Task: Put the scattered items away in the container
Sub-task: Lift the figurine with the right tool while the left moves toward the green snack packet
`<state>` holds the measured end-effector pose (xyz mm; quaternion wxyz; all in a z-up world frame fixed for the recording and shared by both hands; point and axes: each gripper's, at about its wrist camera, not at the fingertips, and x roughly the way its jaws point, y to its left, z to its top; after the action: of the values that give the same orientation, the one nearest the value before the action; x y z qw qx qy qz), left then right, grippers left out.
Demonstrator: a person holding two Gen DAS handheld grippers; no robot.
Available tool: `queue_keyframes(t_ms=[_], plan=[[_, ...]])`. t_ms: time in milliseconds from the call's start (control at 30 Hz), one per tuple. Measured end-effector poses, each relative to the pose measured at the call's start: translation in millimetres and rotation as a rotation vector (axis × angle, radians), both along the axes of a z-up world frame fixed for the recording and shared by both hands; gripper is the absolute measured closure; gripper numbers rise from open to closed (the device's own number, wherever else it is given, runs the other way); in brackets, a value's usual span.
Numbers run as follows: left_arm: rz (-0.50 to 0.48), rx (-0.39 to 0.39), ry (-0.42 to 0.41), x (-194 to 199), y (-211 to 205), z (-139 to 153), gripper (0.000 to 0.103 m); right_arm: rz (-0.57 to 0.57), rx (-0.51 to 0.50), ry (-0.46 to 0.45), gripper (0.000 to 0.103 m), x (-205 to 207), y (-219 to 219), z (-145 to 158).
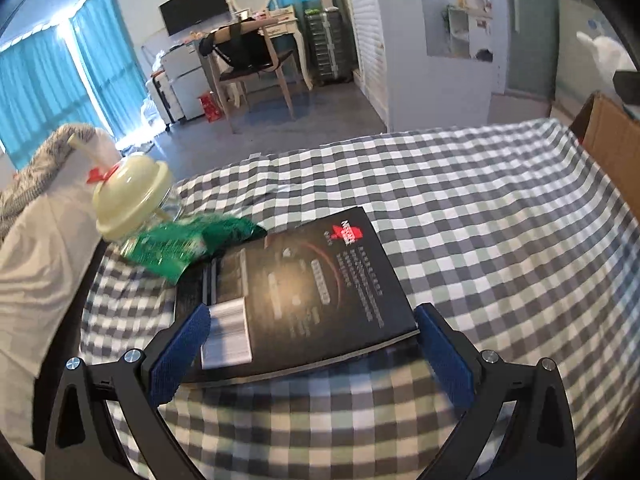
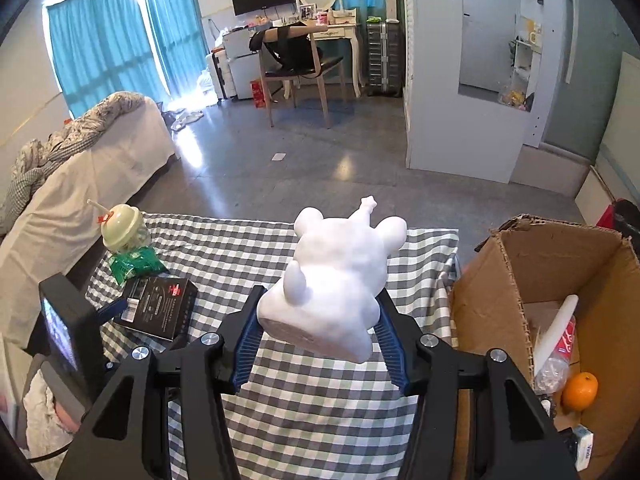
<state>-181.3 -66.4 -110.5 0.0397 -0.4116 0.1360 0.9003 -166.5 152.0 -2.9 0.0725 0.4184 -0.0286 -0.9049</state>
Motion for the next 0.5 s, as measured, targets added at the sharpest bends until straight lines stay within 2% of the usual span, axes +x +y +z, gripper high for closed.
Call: queue_keyframes(t_ms=[167, 233, 267, 367, 400, 433, 467, 500], plan=[[-0.015, -0.032, 0.008, -2.2, 4.7, -6.2, 0.0, -0.011, -0.001, -0.016, 0.051, -3.7, 4.6, -6.7], [-0.024, -0.037, 0.008, 0.2, 6.5, -5.1, 0.007, -0.012, -0.001, -0.022, 0.051, -5.6, 4.8, -9.2], [-0.031, -0.04, 0.01, 3.0, 7.3, -3.9, 0.016, -0.009, -0.002, -0.025, 0.051, -6.3, 4.1, -10.1], [-0.054, -0.062, 0.028, 13.6, 12.8, 1.7, 0.033, 0.0, 0.001, -0.026, 0.051, -7.1, 2.2, -10.3], [-0.057, -0.064, 0.03, 15.7, 13.4, 3.1, 0.036, 0.002, 0.0, -0.024, 0.051, -7.1, 1.9, -9.8], [-0.057, -0.061, 0.036, 18.1, 12.2, 5.9, 0.044, 0.004, -0.001, -0.022, 0.051, -7.0, 1.7, -9.2], [-0.058, -0.045, 0.036, 20.0, 10.0, 9.9, 0.066, 0.005, -0.002, -0.02, 0.051, -6.9, 1.7, -9.0], [-0.061, -0.021, 0.025, 21.1, 6.6, 13.4, 0.084, 0.006, -0.003, -0.02, 0.051, -6.9, 1.5, -9.1]])
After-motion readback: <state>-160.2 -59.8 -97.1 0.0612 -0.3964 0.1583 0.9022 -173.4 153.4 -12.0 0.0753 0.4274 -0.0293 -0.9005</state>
